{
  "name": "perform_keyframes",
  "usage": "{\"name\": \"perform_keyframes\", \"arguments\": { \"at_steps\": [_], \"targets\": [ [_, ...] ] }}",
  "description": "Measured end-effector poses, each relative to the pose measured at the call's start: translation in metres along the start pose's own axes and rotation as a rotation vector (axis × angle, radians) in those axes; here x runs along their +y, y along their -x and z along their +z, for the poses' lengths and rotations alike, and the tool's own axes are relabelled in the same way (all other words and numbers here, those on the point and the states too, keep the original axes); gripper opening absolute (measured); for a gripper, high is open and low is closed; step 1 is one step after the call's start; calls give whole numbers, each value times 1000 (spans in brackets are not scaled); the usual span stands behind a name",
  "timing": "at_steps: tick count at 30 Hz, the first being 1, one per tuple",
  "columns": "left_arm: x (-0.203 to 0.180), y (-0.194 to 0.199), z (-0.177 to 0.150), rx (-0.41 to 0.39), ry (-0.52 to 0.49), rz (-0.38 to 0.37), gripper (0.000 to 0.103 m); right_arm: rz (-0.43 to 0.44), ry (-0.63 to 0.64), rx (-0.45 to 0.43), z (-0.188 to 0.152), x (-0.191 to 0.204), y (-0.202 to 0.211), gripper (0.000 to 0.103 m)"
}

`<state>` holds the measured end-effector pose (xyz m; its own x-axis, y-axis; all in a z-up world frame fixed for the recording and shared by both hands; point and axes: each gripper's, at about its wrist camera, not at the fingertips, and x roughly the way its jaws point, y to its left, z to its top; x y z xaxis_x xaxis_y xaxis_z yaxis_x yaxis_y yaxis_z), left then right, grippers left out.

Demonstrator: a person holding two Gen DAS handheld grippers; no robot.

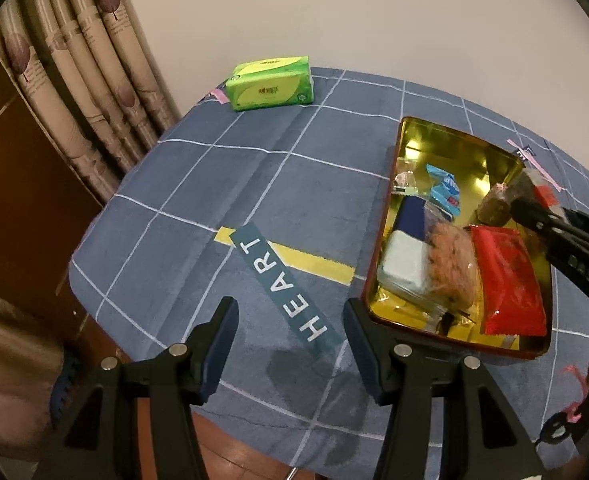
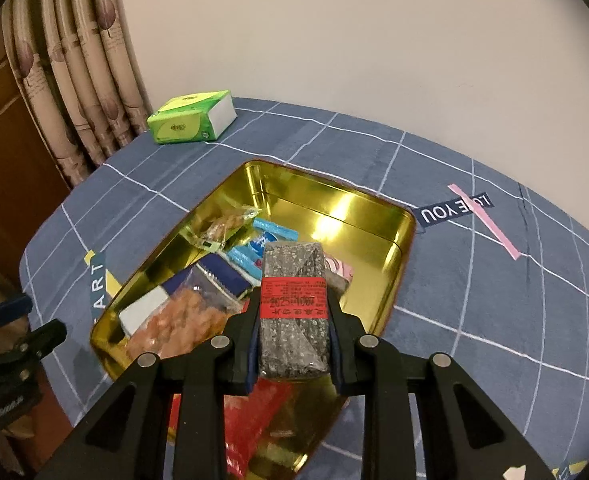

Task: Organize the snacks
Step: 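Lower the grey bar into the gold tin and open the right gripper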

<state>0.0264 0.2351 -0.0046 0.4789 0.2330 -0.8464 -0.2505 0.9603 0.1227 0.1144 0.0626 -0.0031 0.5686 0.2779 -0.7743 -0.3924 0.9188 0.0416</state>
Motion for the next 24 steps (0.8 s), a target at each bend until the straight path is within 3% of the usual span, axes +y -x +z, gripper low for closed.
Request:
{"name": "perform_keyframes", "arguments": {
  "at_steps": [20, 24],
  "targets": [
    [-11, 1, -2, -3, -20, -36, 56, -23, 19, 29, 1, 8, -23, 26],
    [-11, 1, -3, -2, -23, -31, 56, -19, 16, 18, 2, 8, -20, 33]
  ]
}}
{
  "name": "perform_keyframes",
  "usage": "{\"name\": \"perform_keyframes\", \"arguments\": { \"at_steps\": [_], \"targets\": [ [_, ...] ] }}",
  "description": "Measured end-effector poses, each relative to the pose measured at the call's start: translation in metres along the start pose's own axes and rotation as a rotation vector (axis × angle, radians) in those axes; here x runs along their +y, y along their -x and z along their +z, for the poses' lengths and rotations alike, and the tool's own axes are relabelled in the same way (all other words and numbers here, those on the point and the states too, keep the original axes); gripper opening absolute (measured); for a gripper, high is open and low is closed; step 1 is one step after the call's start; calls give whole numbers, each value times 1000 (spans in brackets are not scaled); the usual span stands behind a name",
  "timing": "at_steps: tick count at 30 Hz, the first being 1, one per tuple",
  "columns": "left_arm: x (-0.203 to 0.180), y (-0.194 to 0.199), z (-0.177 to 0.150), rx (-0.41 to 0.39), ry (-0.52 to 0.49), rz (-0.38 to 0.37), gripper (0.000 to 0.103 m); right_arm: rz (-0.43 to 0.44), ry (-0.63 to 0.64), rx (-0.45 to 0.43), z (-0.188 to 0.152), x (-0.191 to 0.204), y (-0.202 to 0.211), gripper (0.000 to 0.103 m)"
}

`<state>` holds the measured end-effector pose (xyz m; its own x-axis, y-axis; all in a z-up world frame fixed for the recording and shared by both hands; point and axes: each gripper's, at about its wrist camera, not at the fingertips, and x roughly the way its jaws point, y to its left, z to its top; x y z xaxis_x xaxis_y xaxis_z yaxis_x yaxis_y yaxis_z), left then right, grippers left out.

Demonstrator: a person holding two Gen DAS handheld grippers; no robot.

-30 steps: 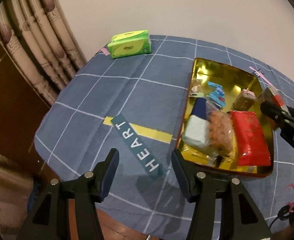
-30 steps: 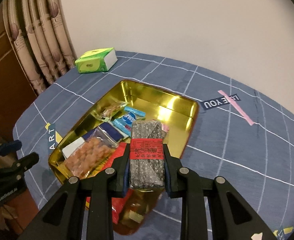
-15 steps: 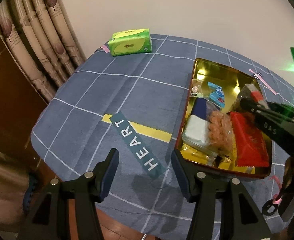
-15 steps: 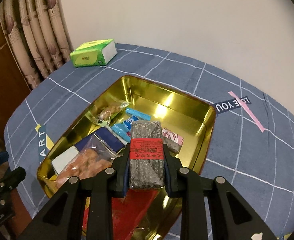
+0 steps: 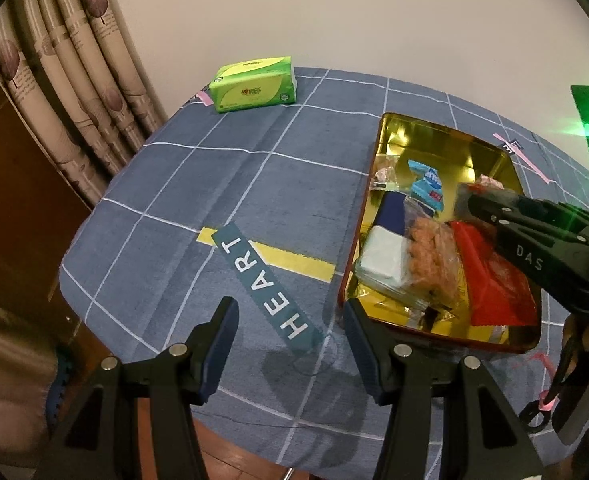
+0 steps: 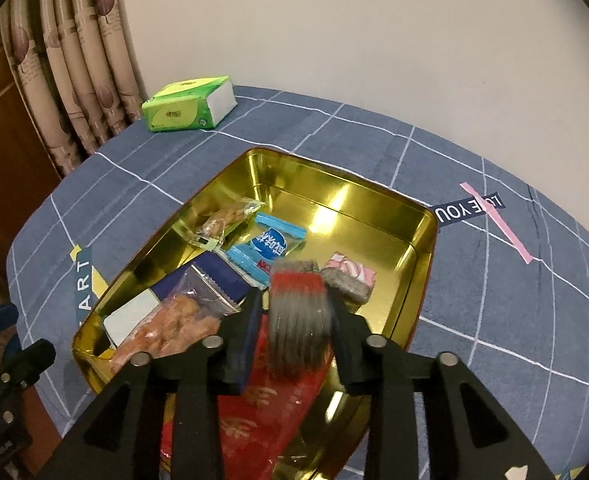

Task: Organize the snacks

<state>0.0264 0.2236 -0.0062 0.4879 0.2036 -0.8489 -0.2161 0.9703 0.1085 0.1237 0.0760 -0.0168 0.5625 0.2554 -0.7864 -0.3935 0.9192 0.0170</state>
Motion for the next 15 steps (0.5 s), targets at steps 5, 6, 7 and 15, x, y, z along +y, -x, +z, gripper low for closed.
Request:
{"name": "perform_keyframes", "arguments": {
  "at_steps": [5, 6, 7, 15],
  "targets": [
    [-2, 1, -1, -5, -6, 6, 56, 11, -2, -15, -1, 1, 9, 38],
    [-2, 1, -1, -7, -6, 8, 56, 10, 0, -20, -2, 2, 12, 43],
    [-2, 1, -1, -8, -7, 10, 56, 9, 0, -24, -3, 3, 15, 46],
    [-4, 4, -2, -14, -17, 17, 56, -7, -25, -78, -18, 6, 51, 80]
  ]
}}
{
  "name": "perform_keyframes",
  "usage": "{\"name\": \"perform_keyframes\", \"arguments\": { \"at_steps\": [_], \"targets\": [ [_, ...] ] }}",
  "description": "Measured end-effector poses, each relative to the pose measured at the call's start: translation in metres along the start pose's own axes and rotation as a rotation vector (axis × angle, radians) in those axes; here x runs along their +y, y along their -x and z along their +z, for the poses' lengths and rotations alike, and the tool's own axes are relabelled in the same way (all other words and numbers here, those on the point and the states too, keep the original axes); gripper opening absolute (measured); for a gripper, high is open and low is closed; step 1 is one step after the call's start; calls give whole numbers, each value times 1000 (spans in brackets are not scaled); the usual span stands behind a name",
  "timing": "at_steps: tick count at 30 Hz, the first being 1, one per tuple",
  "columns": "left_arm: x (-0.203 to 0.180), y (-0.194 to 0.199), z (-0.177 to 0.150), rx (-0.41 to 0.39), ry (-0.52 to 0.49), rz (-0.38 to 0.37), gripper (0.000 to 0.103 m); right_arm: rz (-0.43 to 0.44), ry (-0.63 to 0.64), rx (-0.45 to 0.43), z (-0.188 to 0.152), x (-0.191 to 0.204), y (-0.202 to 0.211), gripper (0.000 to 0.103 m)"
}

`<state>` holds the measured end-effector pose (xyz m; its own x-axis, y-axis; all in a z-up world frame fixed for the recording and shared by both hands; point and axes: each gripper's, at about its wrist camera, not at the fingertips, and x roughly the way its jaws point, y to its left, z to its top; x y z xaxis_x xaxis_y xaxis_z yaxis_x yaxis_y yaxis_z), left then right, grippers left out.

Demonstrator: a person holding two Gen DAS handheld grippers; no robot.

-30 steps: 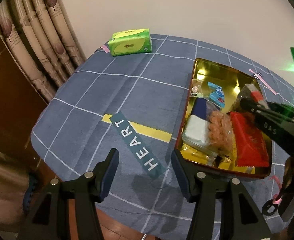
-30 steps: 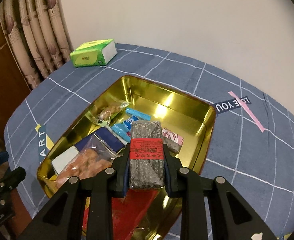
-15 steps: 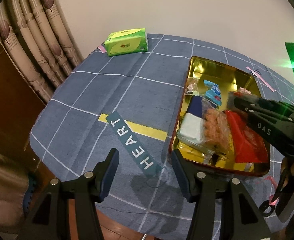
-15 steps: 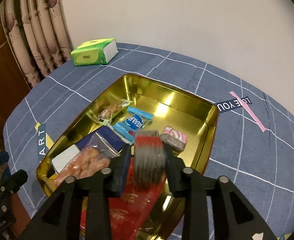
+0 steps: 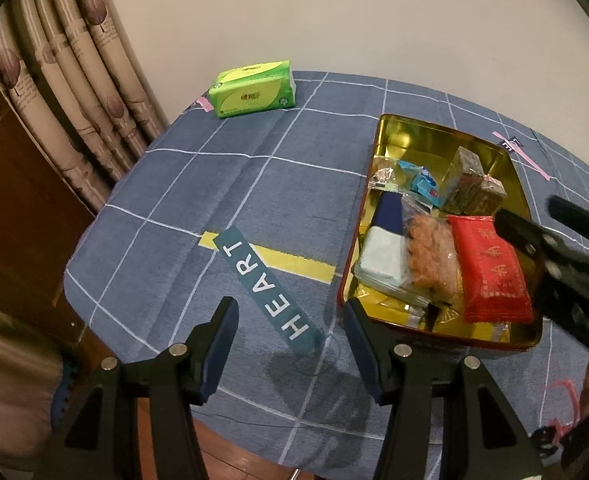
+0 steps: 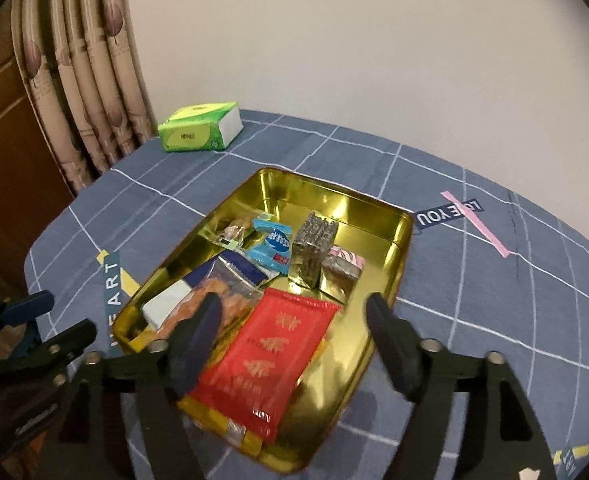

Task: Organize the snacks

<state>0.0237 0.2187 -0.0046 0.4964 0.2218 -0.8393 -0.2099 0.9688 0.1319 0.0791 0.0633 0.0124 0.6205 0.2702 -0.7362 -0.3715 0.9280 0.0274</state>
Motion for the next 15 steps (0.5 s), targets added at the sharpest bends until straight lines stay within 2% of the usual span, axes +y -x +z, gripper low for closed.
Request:
{"name": "perform_keyframes", "arguments": {
  "at_steps": [6, 10, 15],
  "targets": [
    [-4, 1, -1, 1, -14, -7, 56, -23, -45, 5, -21, -2, 19, 96],
    [-6, 4, -1, -12, -21, -3, 56, -46, -75, 41, -32, -5, 20, 97],
    [-9, 4, -2, -5, -24, -8, 56, -26, -99, 73, -40, -8, 17, 99]
  ]
}}
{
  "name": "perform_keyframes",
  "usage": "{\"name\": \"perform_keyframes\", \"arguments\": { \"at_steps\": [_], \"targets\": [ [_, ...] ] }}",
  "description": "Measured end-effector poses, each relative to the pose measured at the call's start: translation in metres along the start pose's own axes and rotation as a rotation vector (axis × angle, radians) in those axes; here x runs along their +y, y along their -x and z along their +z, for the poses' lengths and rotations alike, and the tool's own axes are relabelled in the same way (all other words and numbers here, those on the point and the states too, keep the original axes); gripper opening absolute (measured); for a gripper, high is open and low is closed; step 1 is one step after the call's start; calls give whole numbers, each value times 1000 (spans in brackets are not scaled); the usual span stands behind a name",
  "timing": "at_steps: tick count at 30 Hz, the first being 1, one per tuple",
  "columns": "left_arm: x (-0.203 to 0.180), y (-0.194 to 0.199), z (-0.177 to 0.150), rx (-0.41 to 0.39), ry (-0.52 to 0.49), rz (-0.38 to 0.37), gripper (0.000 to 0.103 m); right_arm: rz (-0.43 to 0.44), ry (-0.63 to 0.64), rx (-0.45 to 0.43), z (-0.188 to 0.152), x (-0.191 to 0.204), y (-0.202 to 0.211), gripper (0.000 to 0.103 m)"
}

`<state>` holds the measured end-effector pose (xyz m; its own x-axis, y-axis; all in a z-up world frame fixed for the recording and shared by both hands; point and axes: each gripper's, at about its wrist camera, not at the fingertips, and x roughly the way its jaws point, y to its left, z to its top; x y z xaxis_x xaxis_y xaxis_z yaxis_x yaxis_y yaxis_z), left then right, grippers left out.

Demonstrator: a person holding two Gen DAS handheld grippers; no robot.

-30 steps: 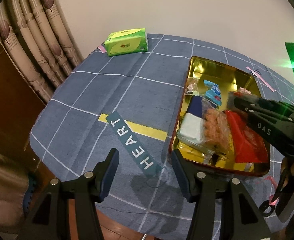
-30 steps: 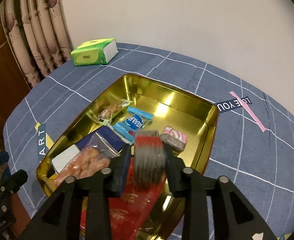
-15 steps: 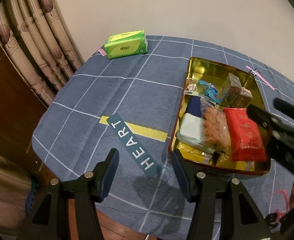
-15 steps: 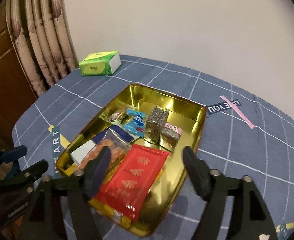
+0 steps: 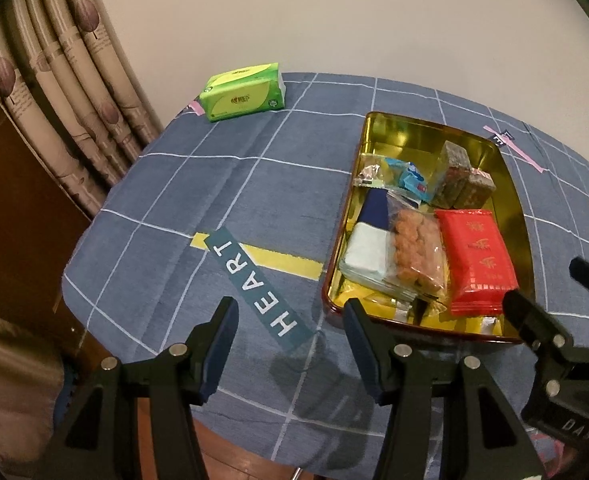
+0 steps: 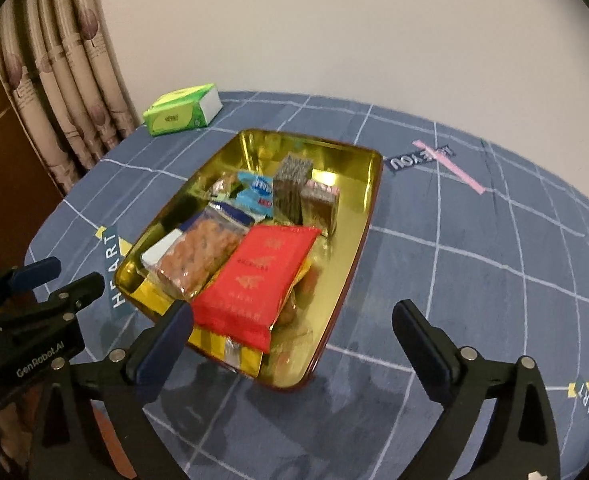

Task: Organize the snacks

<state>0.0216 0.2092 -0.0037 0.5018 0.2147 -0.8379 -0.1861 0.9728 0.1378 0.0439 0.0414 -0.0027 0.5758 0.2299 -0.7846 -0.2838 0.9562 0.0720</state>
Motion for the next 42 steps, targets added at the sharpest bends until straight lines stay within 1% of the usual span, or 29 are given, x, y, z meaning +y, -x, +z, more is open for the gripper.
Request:
{"name": "perform_keyframes", "arguments": {
  "at_steps": [5, 14, 21, 37, 42],
  "targets": [
    [-2, -1, 0, 6, -4, 5, 56, -1, -1, 1, -7, 3, 0, 101],
    [-5, -2, -3, 18, -17, 0, 56, -11, 39, 14, -11, 13, -3, 101],
    [-6, -3, -3, 19, -23, 3, 56, -3, 34, 32, -13, 13, -6, 101],
    [-4, -4, -3, 27, -19, -5, 56, 3, 40, 43, -13, 16, -8, 101],
    [-4, -2, -3, 15, -24, -12, 56, 3, 44, 42, -14, 18, -8, 101]
  ]
}}
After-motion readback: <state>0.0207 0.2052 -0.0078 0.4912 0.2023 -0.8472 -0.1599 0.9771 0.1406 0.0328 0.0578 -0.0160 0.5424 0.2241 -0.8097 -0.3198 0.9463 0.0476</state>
